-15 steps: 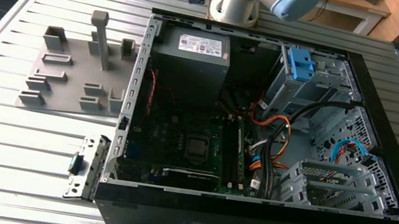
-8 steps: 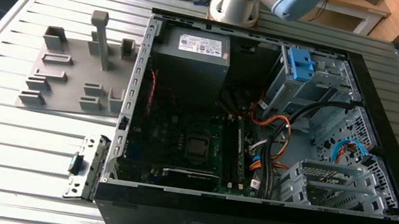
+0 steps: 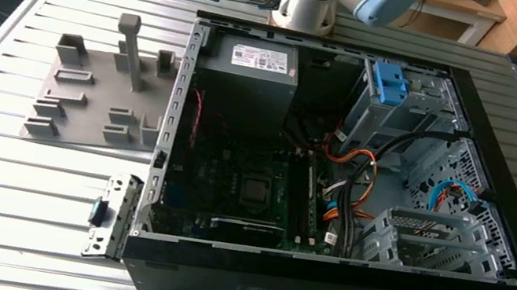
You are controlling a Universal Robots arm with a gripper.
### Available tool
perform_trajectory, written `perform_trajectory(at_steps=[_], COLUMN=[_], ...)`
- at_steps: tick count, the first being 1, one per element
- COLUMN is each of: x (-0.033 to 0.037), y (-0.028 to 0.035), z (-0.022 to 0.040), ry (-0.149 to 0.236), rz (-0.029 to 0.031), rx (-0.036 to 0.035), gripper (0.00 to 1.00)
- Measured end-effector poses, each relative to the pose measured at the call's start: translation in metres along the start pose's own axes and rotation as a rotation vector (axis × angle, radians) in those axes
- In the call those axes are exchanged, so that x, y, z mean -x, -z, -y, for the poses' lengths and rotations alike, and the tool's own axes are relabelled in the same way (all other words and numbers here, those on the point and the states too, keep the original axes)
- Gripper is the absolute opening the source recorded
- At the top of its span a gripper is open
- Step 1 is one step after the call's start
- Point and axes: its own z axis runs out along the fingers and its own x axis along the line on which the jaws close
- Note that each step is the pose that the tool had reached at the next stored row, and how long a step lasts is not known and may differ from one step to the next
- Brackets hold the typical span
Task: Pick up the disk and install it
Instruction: 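Pick up the disk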
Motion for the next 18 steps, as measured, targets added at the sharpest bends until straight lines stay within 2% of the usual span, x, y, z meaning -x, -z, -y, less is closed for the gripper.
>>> perform_trajectory(at_steps=[18], x=[-0.0061], y=[0.0007], z=[0.0228], ry=[0.0], rz=[0.0], rx=[0.0001], gripper=[0.36])
